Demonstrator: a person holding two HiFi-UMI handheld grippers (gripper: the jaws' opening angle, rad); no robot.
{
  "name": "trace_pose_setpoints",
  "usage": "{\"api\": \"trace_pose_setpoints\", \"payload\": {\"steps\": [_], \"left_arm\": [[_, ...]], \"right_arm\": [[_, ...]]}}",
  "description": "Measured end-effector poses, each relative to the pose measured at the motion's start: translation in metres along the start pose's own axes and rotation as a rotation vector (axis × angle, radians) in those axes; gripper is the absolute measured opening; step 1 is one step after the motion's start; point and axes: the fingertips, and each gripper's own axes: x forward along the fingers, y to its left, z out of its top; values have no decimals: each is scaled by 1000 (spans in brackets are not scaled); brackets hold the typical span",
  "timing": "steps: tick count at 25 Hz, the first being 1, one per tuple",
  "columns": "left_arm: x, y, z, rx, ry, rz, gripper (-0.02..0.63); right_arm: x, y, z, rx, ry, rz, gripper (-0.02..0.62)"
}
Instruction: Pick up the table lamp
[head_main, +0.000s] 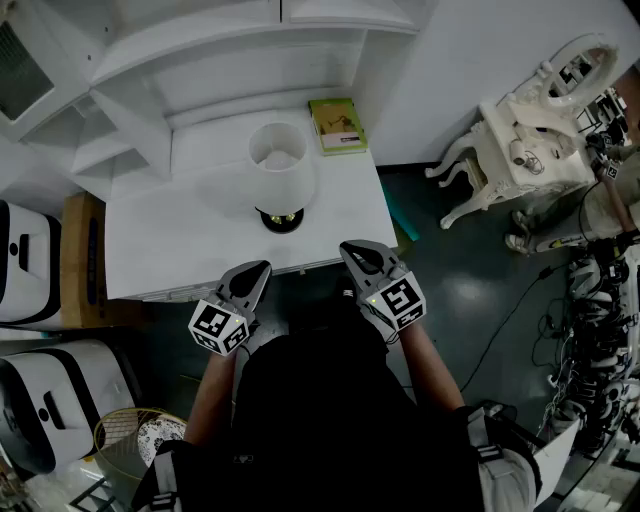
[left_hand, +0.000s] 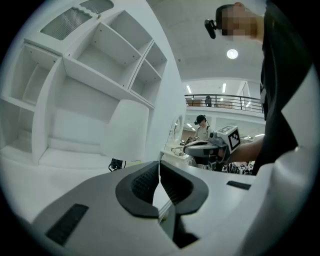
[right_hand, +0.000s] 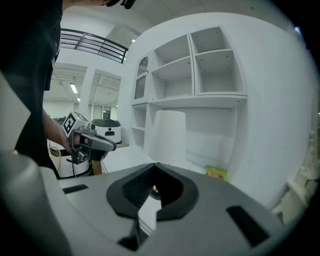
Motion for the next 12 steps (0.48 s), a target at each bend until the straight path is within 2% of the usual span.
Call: {"api": "trace_pose_setpoints", "payload": {"steps": [12], "left_arm": [[-6, 2, -1, -3, -2, -7, 17]], "right_arm": [[2, 9, -4, 6, 18, -4, 8]]}}
